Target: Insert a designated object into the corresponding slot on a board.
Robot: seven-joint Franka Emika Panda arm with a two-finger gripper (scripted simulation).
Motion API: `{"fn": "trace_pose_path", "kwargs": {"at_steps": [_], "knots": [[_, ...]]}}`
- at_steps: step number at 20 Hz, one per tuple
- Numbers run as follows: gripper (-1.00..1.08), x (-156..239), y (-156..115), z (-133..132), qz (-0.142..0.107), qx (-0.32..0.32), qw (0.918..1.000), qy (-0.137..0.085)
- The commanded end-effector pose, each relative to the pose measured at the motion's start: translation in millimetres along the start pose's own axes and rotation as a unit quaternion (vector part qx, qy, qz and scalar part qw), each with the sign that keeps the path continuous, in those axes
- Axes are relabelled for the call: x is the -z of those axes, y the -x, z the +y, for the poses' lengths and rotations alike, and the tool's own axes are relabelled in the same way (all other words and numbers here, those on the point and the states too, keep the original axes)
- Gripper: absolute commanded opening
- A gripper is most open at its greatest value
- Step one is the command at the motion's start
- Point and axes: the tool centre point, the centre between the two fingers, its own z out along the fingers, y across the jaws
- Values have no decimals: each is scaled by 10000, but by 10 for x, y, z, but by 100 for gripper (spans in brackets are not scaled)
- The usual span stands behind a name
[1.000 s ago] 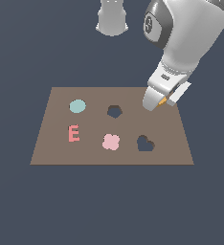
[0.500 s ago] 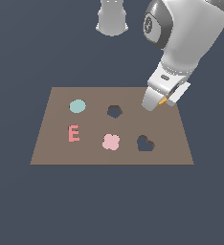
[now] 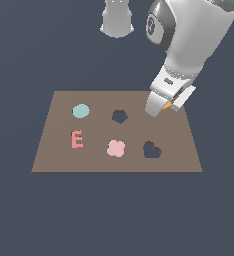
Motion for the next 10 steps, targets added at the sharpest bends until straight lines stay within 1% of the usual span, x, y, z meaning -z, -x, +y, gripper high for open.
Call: {"fn": "trace_pose_path", "kwargs": {"at_steps": [1, 6, 10], "knots": [[-100, 7, 58, 72, 1, 44, 10000, 3], [-100, 22, 227, 282, 1, 202, 9998, 4], [-100, 39, 403, 522, 0, 375, 9993, 6]]}}
